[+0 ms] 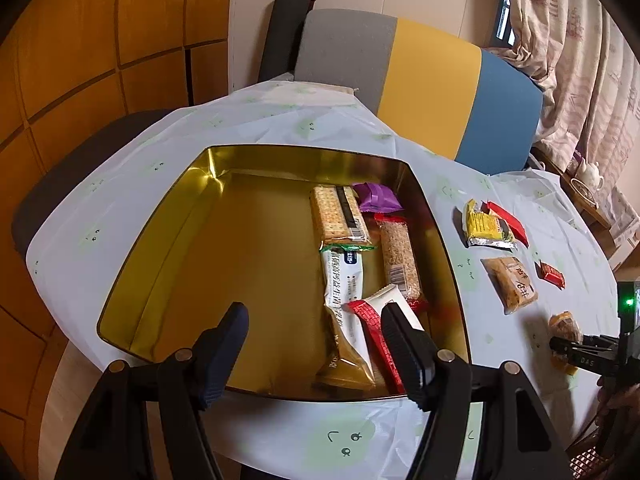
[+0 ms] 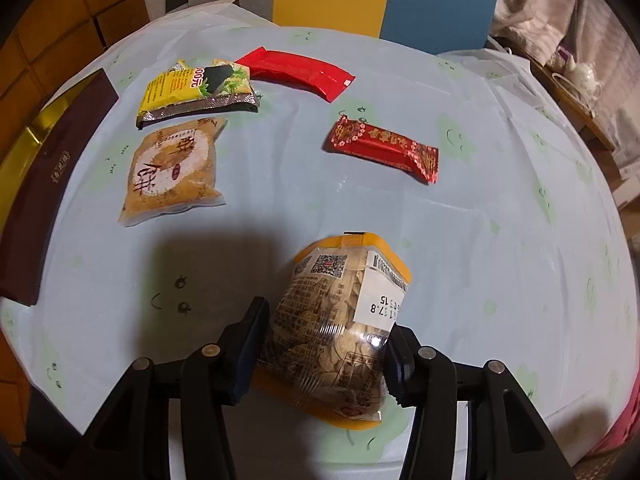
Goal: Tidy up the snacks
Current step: 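Lower the nut bag into the gold tin and open the right tool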
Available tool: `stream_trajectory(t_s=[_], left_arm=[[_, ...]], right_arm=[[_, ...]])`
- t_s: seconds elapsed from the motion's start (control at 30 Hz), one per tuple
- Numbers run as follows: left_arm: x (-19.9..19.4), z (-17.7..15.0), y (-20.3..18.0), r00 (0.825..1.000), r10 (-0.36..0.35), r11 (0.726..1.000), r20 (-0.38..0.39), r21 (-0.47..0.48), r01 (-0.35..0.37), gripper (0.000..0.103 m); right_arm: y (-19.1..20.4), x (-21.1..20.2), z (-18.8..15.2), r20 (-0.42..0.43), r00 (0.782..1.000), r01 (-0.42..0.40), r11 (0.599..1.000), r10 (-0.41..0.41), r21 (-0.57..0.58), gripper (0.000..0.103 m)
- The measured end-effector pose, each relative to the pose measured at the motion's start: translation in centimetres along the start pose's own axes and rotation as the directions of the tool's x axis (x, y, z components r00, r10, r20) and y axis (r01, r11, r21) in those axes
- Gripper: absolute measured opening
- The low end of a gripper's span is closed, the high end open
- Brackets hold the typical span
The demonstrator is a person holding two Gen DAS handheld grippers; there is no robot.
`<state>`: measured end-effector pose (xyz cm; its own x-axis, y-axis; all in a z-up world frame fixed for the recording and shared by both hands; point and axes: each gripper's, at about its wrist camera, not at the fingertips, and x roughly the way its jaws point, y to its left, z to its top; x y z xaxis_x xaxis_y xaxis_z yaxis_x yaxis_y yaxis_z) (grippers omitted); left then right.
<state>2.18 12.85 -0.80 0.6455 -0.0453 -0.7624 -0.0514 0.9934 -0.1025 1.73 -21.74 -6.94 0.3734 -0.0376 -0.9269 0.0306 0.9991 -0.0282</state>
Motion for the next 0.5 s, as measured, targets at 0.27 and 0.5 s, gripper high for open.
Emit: stream_trajectory(t_s=[0.27, 0.5], left_arm=[[0.0, -0.1, 1.0, 1.0, 0.008, 1.0, 0.001, -0.018, -0.008, 0.069], [-0.3, -0.1, 1.8, 1.0, 0.022, 0.999, 0.013, -0.038, -0.022, 0.069]], right_arm=[[0.3, -1.4, -1.0, 0.016, 0.984, -0.179, 0.976, 0.178, 0.127, 0.047], [3.1, -4.4, 0.4, 0.102, 0.952, -0.297, 0.951, 0.288, 0.088, 0.047]])
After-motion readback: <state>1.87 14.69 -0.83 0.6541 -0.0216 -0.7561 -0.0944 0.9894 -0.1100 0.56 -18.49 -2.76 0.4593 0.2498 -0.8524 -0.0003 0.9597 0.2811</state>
